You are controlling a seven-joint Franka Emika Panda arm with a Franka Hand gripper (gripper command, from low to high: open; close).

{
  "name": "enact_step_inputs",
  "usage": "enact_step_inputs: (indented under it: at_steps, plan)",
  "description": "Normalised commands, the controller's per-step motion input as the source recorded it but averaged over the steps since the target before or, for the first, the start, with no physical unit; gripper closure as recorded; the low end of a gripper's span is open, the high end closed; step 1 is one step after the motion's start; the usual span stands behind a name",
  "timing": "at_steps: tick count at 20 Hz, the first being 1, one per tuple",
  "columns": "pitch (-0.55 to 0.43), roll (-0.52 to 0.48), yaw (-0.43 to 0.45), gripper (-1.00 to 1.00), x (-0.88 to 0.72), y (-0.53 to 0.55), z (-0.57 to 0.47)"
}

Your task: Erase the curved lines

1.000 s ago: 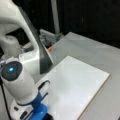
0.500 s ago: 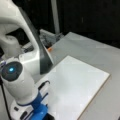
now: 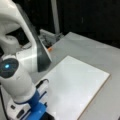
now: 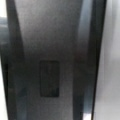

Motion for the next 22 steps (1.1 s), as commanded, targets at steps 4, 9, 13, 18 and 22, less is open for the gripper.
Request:
enact_step_inputs:
  at_steps: [4, 9, 13, 18, 22]
  plan:
    - [0.209, -0.018, -0.031, -1.0, -0.11, 0.07, 0.44]
    - [0.211, -0.05, 0.049, -1.0, -0.04, 0.21, 0.23]
    - [0.21, -0.052, 0.059, -1.0, -0.03, 0.32, 0.22]
    - [0.145, -0.061, -0.017, -1.0, -0.02, 0.24, 0.13]
    - [0.054, -0.014, -0.07, -1.0, -0.03, 0.24, 0.05]
